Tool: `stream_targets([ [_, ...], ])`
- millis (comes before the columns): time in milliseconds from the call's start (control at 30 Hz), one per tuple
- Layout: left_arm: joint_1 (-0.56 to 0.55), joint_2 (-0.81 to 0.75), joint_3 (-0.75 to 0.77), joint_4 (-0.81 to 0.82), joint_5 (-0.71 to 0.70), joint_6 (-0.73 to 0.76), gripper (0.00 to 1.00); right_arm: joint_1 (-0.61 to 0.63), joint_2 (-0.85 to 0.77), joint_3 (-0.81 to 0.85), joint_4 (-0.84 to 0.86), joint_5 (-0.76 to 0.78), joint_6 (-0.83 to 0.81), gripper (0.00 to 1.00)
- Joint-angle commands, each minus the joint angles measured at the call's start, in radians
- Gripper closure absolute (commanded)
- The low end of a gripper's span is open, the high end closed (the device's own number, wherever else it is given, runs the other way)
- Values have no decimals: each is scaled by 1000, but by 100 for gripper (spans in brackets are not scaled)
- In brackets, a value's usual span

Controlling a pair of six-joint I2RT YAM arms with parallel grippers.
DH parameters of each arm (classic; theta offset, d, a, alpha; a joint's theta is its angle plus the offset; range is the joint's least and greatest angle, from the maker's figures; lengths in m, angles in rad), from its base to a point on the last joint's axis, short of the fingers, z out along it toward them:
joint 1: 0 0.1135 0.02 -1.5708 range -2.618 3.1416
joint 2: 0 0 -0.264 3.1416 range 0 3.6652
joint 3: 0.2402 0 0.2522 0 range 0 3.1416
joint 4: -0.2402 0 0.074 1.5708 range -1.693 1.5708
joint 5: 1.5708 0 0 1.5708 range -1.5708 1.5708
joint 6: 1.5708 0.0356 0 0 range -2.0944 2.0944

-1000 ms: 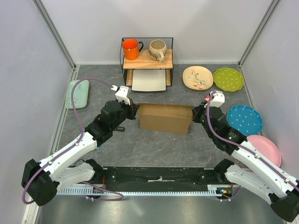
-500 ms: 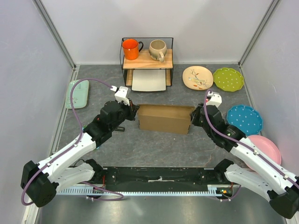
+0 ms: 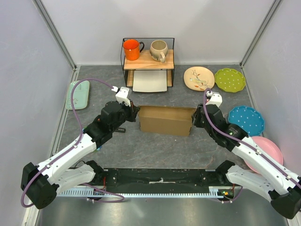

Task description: Fold the paper box

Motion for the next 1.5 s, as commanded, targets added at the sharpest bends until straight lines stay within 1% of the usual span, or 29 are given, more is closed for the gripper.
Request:
stream_targets([
  [0,6,-1,29,-93,-63,15,98,-7,14,63,-90,61,-48,66],
  [100,6,2,32,-95,-65,13,98,-7,22,80,-90,65,-58,72],
  [233,6,4,35,-98,-63,15,98,-7,20,83,-87,62,-59,74],
  [333,6,5,33,-96,-66,19,98,-7,8,84,-84,66,-61,70],
  [367,6,5,36,-98,-68,19,98,-7,2,86,-84,69,-62,66],
  [467,6,13,42,-104,-72,25,98,-7,-1,93,-83,74,-68,60],
  [733,3,18,56,-107,-75,32,98,-7,-9,100,-49,46,-82,53],
  [833,0,19,61,-107,-71,28,98,-6,-18,98,-25,20,-88,46],
  [933,-2,18,67,-106,-58,15,98,-7,-35,93,6,14,-91,43],
  [1133,-2,12,90,-107,-38,-2,98,-7,-41,98,20,17,-110,40],
  [1233,-2,7,102,-110,-32,-8,94,-6,-38,97,20,9,-111,39],
  [1333,-2,5,119,-119,-23,-8,87,-7,-41,89,20,2,-111,38],
  [1467,0,2,119,-135,-15,-7,81,-7,-49,78,19,-8,-110,38],
])
